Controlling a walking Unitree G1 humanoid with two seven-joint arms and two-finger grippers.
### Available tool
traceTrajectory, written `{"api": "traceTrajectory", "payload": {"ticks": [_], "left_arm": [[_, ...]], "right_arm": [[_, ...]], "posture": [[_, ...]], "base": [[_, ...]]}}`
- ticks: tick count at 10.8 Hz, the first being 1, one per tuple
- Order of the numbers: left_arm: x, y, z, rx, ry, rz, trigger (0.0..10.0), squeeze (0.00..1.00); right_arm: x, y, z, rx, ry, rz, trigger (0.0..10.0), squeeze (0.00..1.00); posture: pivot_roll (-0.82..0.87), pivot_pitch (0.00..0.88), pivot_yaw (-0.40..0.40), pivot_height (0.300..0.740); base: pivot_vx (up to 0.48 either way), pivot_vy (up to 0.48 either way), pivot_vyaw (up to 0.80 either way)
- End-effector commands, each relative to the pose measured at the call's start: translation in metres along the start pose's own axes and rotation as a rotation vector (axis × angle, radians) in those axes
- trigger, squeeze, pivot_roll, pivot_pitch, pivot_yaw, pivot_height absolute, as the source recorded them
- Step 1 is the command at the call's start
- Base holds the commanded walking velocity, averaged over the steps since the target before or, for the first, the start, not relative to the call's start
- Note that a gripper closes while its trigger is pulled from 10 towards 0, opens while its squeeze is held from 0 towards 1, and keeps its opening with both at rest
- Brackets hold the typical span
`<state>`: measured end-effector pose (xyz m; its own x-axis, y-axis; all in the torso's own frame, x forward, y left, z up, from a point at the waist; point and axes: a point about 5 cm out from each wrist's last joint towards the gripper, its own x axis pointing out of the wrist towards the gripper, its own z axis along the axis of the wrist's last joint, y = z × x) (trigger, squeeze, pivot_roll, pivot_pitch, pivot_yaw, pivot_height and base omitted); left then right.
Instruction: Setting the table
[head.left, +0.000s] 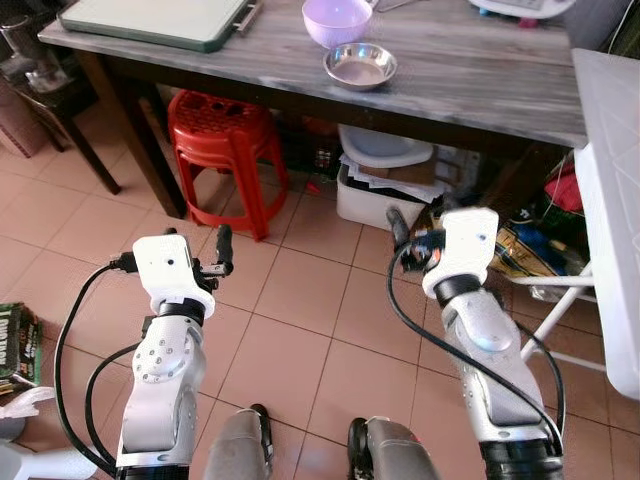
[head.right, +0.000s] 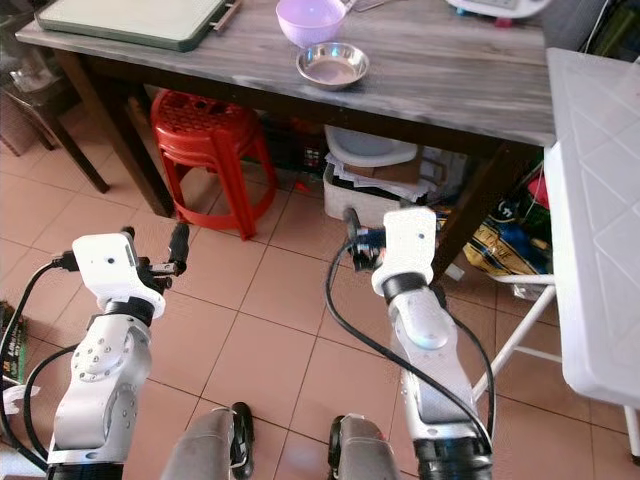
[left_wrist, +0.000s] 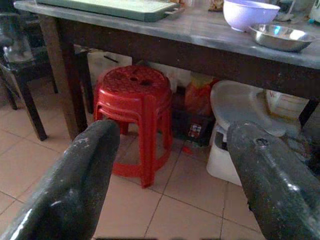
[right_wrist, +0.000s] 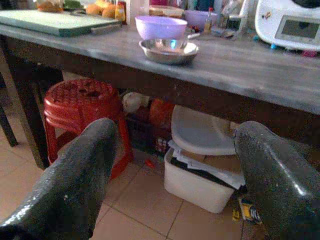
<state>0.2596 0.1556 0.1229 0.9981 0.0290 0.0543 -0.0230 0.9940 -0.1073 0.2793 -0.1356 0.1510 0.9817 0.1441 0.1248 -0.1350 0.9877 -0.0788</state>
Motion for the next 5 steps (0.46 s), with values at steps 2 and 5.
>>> {"api": "traceTrajectory", "payload": {"ticks": [2,5], "left_arm": [[-0.0008,-0.0049,0.0056,-0.006,-0.017,-0.037,10.0,0.00],[-0.0029,-0.0052,0.0060,-0.003,-0.016,-0.047,10.0,0.00]], "right_arm": [[-0.0012,-0.0015,0.0019,0.002,0.001,-0.014,10.0,0.00],[-0.0018,-0.0029,0.0032,0.012,-0.004,-0.014,10.0,0.00]], "posture": [[-0.04,0.215,0.005,0.740],[-0.04,0.230,0.001,0.740]], "base": [[0.000,0.000,-0.75],[0.000,-0.080,-0.78]]}}
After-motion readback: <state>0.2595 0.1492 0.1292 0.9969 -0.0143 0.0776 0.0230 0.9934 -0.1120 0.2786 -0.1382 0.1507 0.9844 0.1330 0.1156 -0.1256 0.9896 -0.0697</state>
